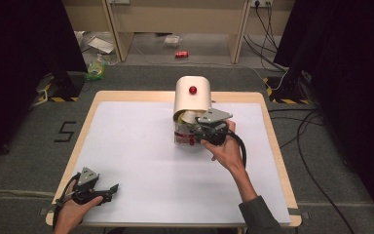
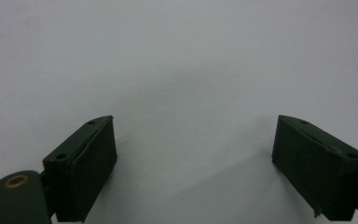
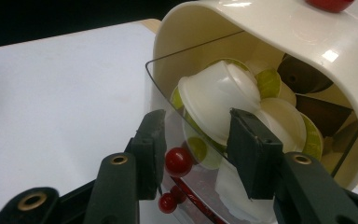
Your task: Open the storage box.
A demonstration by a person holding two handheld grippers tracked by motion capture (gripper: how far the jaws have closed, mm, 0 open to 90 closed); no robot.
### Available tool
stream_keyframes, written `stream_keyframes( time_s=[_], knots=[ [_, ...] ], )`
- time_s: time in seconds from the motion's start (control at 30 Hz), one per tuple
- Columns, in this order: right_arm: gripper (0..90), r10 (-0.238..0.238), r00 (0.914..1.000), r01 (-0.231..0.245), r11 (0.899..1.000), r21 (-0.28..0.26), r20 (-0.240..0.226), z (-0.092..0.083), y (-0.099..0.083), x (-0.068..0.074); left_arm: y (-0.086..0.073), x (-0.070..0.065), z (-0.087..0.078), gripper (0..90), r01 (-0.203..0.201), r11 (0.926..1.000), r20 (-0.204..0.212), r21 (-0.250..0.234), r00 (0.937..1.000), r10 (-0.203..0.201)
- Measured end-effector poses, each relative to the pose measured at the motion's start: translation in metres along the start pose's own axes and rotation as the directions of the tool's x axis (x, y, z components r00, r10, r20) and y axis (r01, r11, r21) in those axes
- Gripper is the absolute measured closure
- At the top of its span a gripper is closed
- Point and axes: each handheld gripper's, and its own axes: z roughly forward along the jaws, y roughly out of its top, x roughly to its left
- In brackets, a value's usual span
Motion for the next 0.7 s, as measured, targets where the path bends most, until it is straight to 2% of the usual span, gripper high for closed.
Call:
stream_keyframes(
  time_s=[0.53,0.7],
  knots=[
    [62.2,-0.038,0.9988,0.038,0.999,0.008,-0.031,-0.014,-0.003,0.009,0.0,0.0,0.0,12.9,0.0,1.0,-0.001,0.0,1.0,0.0],
    [63.2,-0.064,0.997,0.065,0.998,0.011,-0.043,-0.02,-0.005,0.014,0.0,0.0,0.0,12.8,-0.001,1.0,0.0,0.0,1.0,0.001]
  ],
)
